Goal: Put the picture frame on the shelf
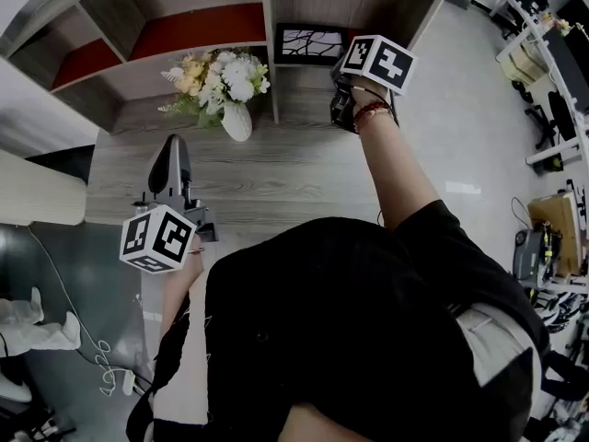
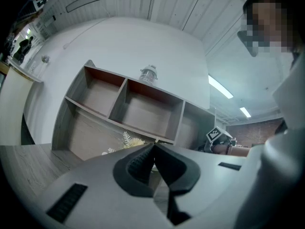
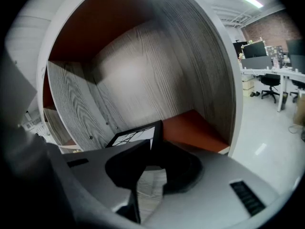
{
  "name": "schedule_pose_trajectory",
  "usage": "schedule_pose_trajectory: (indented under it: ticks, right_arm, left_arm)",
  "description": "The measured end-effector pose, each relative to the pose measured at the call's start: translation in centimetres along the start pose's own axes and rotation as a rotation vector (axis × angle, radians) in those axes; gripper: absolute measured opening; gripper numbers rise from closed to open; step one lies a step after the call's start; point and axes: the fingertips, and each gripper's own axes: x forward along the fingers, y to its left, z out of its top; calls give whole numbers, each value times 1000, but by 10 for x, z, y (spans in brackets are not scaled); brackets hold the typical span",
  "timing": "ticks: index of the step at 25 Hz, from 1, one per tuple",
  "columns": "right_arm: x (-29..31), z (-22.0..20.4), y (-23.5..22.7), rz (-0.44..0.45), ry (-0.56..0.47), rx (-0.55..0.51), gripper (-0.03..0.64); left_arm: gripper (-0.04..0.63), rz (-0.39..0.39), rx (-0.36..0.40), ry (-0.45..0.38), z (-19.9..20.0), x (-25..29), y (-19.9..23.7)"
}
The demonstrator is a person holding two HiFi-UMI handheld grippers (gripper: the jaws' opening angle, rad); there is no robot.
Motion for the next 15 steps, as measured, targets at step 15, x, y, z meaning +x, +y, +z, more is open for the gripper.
schedule_pose_trajectory:
  ticks: [15]
  right_arm:
    - [6, 2, -1, -39, -12, -3, 60]
  left_arm:
    - [11, 18, 7, -1, 2, -2, 10]
